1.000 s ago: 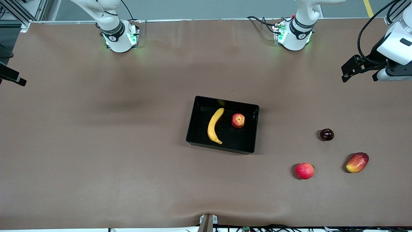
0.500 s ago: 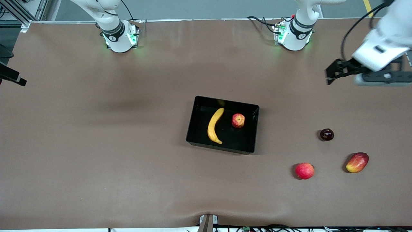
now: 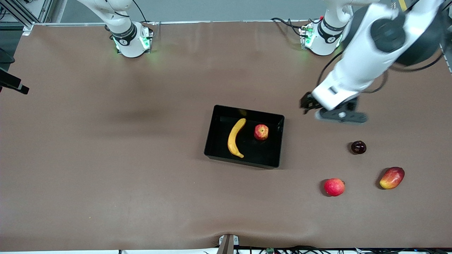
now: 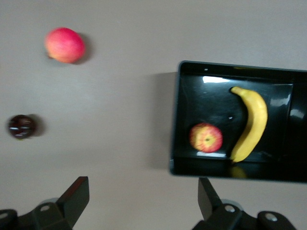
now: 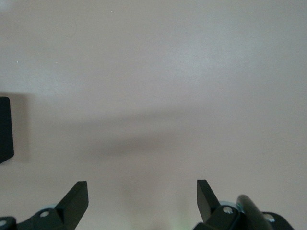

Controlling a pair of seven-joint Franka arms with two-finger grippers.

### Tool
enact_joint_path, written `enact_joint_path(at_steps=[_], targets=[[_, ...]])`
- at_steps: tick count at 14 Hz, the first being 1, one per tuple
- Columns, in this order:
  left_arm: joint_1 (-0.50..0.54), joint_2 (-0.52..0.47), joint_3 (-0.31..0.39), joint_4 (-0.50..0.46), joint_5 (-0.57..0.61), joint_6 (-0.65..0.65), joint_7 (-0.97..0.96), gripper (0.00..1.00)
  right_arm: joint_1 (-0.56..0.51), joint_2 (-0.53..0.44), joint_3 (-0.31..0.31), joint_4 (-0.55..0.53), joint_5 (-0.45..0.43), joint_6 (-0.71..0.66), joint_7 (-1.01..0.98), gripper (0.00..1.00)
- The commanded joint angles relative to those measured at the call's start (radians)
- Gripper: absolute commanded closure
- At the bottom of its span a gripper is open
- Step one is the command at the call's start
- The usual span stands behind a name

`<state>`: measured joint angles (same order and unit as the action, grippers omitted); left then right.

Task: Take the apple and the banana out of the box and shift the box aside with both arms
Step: 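Move the left gripper over the apple in the black tray, then lower the left gripper and grasp the red-yellow apple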

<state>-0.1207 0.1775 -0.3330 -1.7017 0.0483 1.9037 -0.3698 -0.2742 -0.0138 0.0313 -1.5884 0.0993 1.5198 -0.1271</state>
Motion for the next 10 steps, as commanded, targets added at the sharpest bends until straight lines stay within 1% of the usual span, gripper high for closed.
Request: enact_joint_path(at_steps=[1, 2, 4, 7, 10], targets=[[-0.088, 0.092, -0.014, -0.012, 0.102, 0.079, -0.185, 0.00, -0.031, 0.005, 0.016, 0.014, 0.019, -0.012, -0.011, 0.00], [-0.123, 0.135, -0.014, -0.010, 0.140, 0.106, -0.272, 0.00, -0.031, 0.006, 0.015, 0.015, 0.017, -0.010, -0.011, 0.00], [-0.163, 0.209, -0.014, -0.010, 0.176, 0.159, -0.400, 0.00, -0.034, 0.006, 0.015, 0.013, 0.019, -0.012, -0.013, 0.00], [-0.197, 0.293, -0.014, -0.010, 0.194, 0.221, -0.501, 0.00, -0.036, 0.006, 0.015, 0.013, 0.019, -0.012, -0.029, 0.00], [-0.220, 0.367, -0.014, -0.009, 0.254, 0.258, -0.553, 0.00, -0.042, 0.009, 0.015, 0.013, 0.019, -0.012, -0.031, 0.00]])
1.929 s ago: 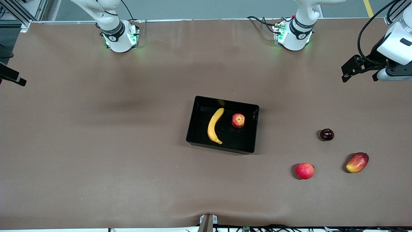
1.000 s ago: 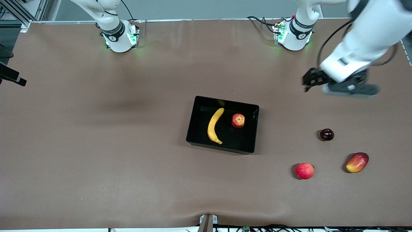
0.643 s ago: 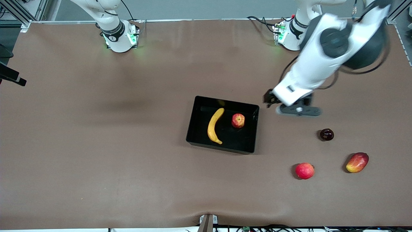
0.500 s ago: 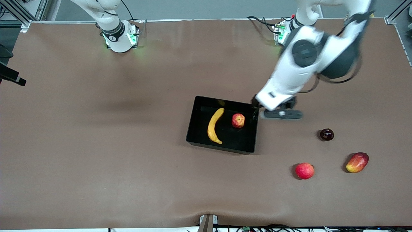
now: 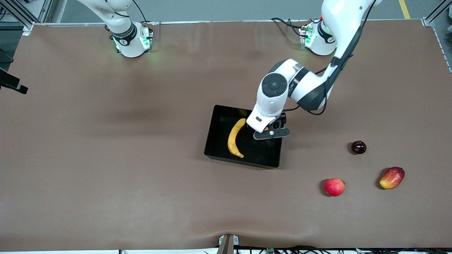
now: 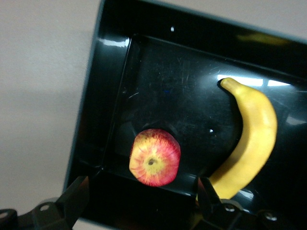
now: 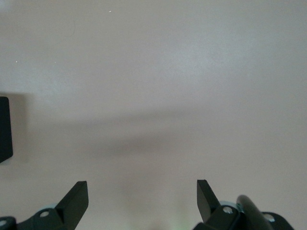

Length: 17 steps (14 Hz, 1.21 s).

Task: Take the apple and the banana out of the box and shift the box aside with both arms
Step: 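Lower the left gripper and grasp the red-yellow apple, then carry the apple with the left gripper beside the pomegranate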

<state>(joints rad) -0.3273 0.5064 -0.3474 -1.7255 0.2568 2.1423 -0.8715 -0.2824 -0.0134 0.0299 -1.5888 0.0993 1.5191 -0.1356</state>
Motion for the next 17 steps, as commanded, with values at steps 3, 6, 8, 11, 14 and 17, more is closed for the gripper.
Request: enact_joint_path(at_steps=[3, 6, 8, 11, 14, 17], targets=[[-0.013, 0.101, 0.001, 0.014, 0.045, 0.056, -0.063, 0.00, -0.037, 0.009, 0.016, 0.013, 0.022, -0.011, -0.022, 0.00], [-0.013, 0.129, 0.001, 0.014, 0.047, 0.062, -0.063, 0.00, -0.037, 0.009, 0.016, 0.013, 0.022, -0.011, -0.022, 0.00], [-0.016, 0.148, 0.001, 0.017, 0.050, 0.071, -0.061, 0.00, -0.037, 0.009, 0.018, 0.013, 0.022, -0.011, -0.022, 0.00], [-0.015, 0.158, 0.001, 0.015, 0.050, 0.090, -0.055, 0.49, -0.037, 0.009, 0.016, 0.013, 0.022, -0.011, -0.022, 0.00], [-0.013, 0.147, 0.001, 0.023, 0.048, 0.081, -0.050, 1.00, -0.037, 0.009, 0.016, 0.013, 0.022, -0.011, -0.022, 0.00], [-0.007, 0.089, 0.001, 0.027, 0.048, 0.061, -0.029, 1.00, -0.037, 0.009, 0.018, 0.013, 0.023, -0.010, -0.022, 0.00]])
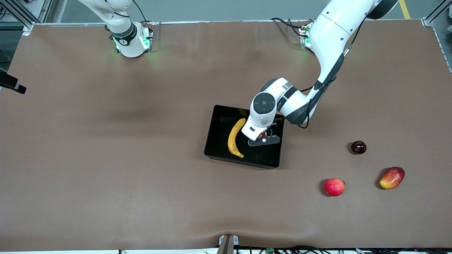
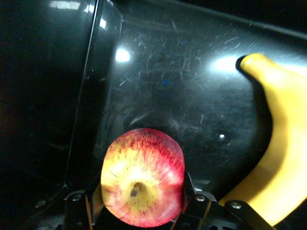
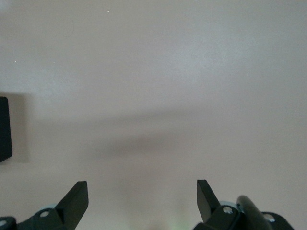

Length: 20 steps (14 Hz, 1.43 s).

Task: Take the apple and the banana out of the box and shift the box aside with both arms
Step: 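Carry the apple with the left gripper beside the pomegranate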

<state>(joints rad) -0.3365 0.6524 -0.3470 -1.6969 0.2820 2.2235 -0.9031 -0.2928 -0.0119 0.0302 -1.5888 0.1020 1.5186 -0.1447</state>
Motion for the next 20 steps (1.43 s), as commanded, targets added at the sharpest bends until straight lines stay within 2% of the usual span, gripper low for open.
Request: enact_joint_path(at_steps=[1, 5, 7, 9, 14, 17, 20], targets=[[0.005, -0.086, -0.001, 0.019, 0.023, -0.053, 0.010, 1.00, -0.026, 0.007, 0.017, 0.013, 0.030, -0.009, -0.013, 0.00], [0.027, -0.163, -0.001, 0.178, -0.003, -0.284, 0.105, 1.00, -0.026, 0.007, 0.016, 0.013, 0.038, -0.009, -0.012, 0.00], [0.089, -0.201, -0.001, 0.207, -0.047, -0.332, 0.197, 1.00, -0.026, 0.009, 0.016, 0.015, 0.038, -0.009, -0.012, 0.00], [0.170, -0.240, 0.000, 0.201, -0.088, -0.352, 0.355, 1.00, -0.026, 0.018, 0.016, 0.020, 0.038, -0.009, -0.013, 0.00], [0.325, -0.214, 0.002, 0.197, -0.116, -0.371, 0.616, 1.00, -0.010, 0.021, 0.019, 0.021, 0.038, -0.009, -0.015, 0.00], [0.392, -0.163, 0.006, 0.197, -0.089, -0.351, 0.728, 1.00, 0.013, 0.021, 0.023, 0.021, 0.036, -0.009, -0.013, 0.00], [0.413, -0.100, 0.009, 0.192, 0.009, -0.302, 0.734, 1.00, 0.032, 0.023, 0.023, 0.015, 0.035, -0.011, -0.013, 0.00]])
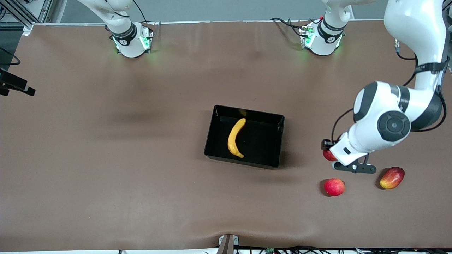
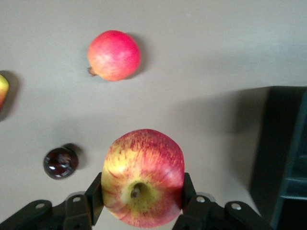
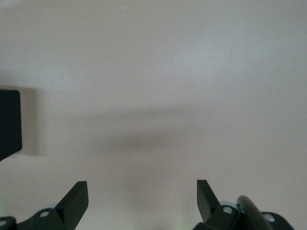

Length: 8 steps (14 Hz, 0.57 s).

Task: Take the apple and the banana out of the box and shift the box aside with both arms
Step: 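Carry the apple with the left gripper beside the pomegranate, then lower the apple onto the table and open the left gripper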

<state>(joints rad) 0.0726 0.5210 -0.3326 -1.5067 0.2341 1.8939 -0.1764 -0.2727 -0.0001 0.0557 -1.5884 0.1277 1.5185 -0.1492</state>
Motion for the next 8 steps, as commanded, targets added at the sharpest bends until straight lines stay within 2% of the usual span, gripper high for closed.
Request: enact_joint_path(at_steps=[1, 4, 8], targets=[[0.007, 0.051, -0.003, 0.000, 0.082, 0.049, 0.008, 1.00, 0.013, 0.011, -0.002, 0.015, 0.009, -0.011, -0.009, 0.00], [0.056, 0.106, 0.000, -0.018, 0.113, 0.109, 0.008, 1.00, 0.012, 0.017, -0.002, 0.015, 0.009, -0.011, -0.009, 0.00], [0.090, 0.125, 0.001, -0.092, 0.117, 0.189, 0.006, 1.00, 0.012, 0.037, -0.002, 0.016, 0.009, -0.023, -0.009, 0.00]])
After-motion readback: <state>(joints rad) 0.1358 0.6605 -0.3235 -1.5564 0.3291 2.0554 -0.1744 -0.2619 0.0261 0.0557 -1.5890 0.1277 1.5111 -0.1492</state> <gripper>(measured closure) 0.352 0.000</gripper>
